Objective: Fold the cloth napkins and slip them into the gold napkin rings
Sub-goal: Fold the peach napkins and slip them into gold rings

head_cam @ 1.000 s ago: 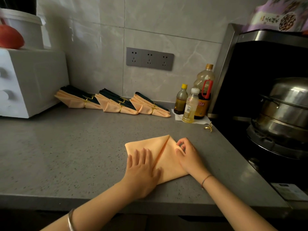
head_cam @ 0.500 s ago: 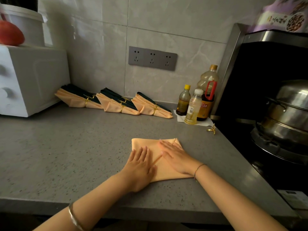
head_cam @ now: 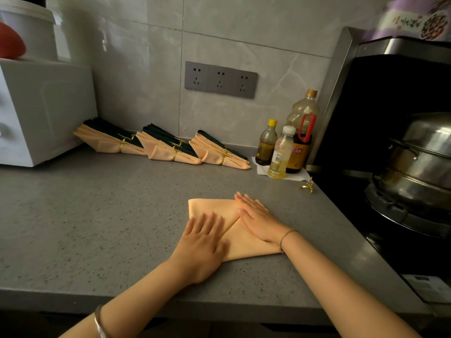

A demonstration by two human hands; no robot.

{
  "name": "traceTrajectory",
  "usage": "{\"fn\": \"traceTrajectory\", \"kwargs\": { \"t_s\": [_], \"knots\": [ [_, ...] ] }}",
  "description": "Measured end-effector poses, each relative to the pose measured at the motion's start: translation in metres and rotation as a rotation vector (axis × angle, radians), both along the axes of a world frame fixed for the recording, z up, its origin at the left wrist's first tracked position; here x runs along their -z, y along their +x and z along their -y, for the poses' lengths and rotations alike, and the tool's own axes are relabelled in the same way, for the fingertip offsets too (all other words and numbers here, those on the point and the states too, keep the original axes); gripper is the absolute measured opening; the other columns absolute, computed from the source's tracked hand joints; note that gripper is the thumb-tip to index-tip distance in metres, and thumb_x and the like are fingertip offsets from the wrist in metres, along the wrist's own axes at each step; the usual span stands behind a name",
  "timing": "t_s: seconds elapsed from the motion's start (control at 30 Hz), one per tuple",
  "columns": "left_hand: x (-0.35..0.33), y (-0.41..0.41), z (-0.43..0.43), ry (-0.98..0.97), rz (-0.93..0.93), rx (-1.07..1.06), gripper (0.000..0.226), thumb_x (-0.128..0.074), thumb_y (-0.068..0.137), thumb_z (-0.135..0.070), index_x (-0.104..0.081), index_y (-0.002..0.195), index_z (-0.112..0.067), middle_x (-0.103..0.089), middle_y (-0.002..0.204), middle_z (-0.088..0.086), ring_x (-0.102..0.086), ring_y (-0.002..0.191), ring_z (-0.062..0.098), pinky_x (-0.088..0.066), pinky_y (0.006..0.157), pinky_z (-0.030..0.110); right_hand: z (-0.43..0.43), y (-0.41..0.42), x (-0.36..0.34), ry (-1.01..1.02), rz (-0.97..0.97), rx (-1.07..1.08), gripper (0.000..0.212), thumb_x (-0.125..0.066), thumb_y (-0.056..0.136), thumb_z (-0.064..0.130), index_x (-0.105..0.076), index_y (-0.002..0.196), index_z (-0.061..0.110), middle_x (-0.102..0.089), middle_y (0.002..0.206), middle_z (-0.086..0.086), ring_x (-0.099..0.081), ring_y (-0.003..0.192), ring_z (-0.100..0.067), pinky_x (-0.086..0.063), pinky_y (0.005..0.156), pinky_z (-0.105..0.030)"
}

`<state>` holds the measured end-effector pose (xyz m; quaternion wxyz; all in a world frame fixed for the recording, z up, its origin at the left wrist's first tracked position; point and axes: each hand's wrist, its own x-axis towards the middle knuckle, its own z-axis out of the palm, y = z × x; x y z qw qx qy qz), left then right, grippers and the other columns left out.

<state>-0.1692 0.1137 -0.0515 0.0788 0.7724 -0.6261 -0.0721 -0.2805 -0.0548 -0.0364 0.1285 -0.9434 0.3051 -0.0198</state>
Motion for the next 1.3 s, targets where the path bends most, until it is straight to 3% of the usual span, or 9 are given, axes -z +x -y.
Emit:
{"fn": "traceTrajectory", "kwargs": {
  "t_s": [0.1, 0.27, 0.33, 0.43, 0.57, 0.7, 0.97, 1.2, 1.3],
  "knots": [
    [0.002, 0.000, 0.001, -0.026, -0.007, -0.001, 0.085, 0.013, 0.076, -0.061, 0.008, 0.152, -0.024, 0.015, 0.159, 0.002, 0.019, 0.145, 0.019, 0.019, 0.111, 0.030, 0.000, -0.002, -0.003, 0.027, 0.053, 0.007, 0.049, -0.019, 0.104, 0.031, -0.008, 0.151, 0.023, -0.002, 0.159, 0.009, 0.002, 0.144, -0.004, 0.005, 0.114, -0.023],
    [-0.002, -0.002, 0.000, -0.053, -0.029, 0.006, 0.051, -0.014, 0.103, -0.040, 0.003, 0.151, -0.035, 0.010, 0.160, 0.004, 0.015, 0.146, 0.023, 0.016, 0.114, 0.034, -0.026, -0.031, -0.029, -0.069, 0.205, -0.086, 0.045, -0.032, 0.101, 0.039, -0.031, 0.145, 0.029, -0.027, 0.153, 0.013, -0.019, 0.139, 0.002, -0.006, 0.112, -0.017],
    [-0.002, -0.001, 0.000, -0.062, -0.029, 0.012, 0.051, -0.016, 0.104, -0.038, 0.003, 0.151, -0.038, 0.009, 0.160, 0.004, 0.014, 0.146, 0.024, 0.015, 0.115, 0.035, -0.043, -0.051, -0.036, -0.087, 0.134, -0.145, 0.049, -0.038, 0.094, 0.053, -0.038, 0.141, 0.036, -0.038, 0.146, 0.018, -0.031, 0.132, 0.003, -0.018, 0.108, -0.017],
    [-0.001, 0.002, 0.000, -0.059, -0.022, 0.012, 0.050, -0.016, 0.104, -0.039, 0.003, 0.150, -0.040, 0.008, 0.160, 0.004, 0.013, 0.147, 0.024, 0.014, 0.115, 0.035, -0.053, -0.077, -0.035, -0.238, -0.073, -0.222, 0.060, -0.042, 0.085, 0.067, -0.036, 0.139, 0.044, -0.037, 0.143, 0.026, -0.032, 0.130, 0.003, -0.018, 0.106, -0.018],
    [-0.002, 0.002, -0.001, -0.061, -0.045, 0.029, 0.049, -0.017, 0.104, -0.039, 0.001, 0.148, -0.046, 0.007, 0.161, 0.003, 0.012, 0.147, 0.024, 0.015, 0.114, 0.033, -0.040, -0.088, -0.032, -0.164, -0.022, -0.142, 0.042, -0.055, 0.088, 0.038, -0.049, 0.129, 0.043, -0.048, 0.132, 0.025, -0.044, 0.119, 0.004, -0.029, 0.103, -0.016],
    [-0.003, 0.002, 0.000, -0.035, -0.057, 0.038, 0.048, -0.018, 0.104, -0.038, -0.003, 0.148, -0.047, 0.008, 0.160, 0.002, 0.014, 0.146, 0.024, 0.015, 0.114, 0.034, -0.020, -0.087, -0.031, 0.188, 0.221, -0.053, 0.023, -0.065, 0.087, 0.019, -0.066, 0.096, 0.040, -0.065, 0.099, 0.024, -0.058, 0.093, 0.009, -0.042, 0.080, -0.005],
    [-0.012, -0.001, -0.003, 0.009, -0.169, 0.029, 0.052, -0.011, 0.096, -0.059, -0.007, 0.148, -0.049, 0.007, 0.160, -0.002, 0.017, 0.146, 0.020, 0.016, 0.113, 0.035, -0.003, -0.064, -0.016, 0.335, 0.498, 0.090, 0.009, -0.067, 0.084, 0.030, -0.072, 0.083, 0.022, -0.071, 0.083, 0.007, -0.064, 0.083, -0.007, -0.048, 0.081, -0.023],
    [-0.013, 0.001, -0.001, 0.034, -0.166, 0.030, 0.046, -0.013, 0.103, -0.045, -0.008, 0.148, -0.046, 0.008, 0.160, -0.002, 0.016, 0.146, 0.021, 0.015, 0.115, 0.036, -0.002, -0.050, -0.012, 0.263, 0.465, 0.170, 0.008, -0.073, 0.080, 0.027, -0.069, 0.077, 0.020, -0.069, 0.083, 0.001, -0.062, 0.082, -0.020, -0.050, 0.077, -0.030],
    [-0.016, 0.003, 0.000, 0.073, -0.169, 0.037, 0.046, -0.013, 0.103, -0.042, -0.006, 0.149, -0.045, 0.009, 0.160, -0.002, 0.017, 0.145, 0.022, 0.015, 0.115, 0.037, -0.002, -0.046, -0.012, 0.231, 0.441, 0.181, 0.012, -0.073, 0.079, 0.030, -0.069, 0.078, 0.019, -0.068, 0.083, -0.001, -0.057, 0.076, -0.016, -0.046, 0.071, -0.026]
  ]
}}
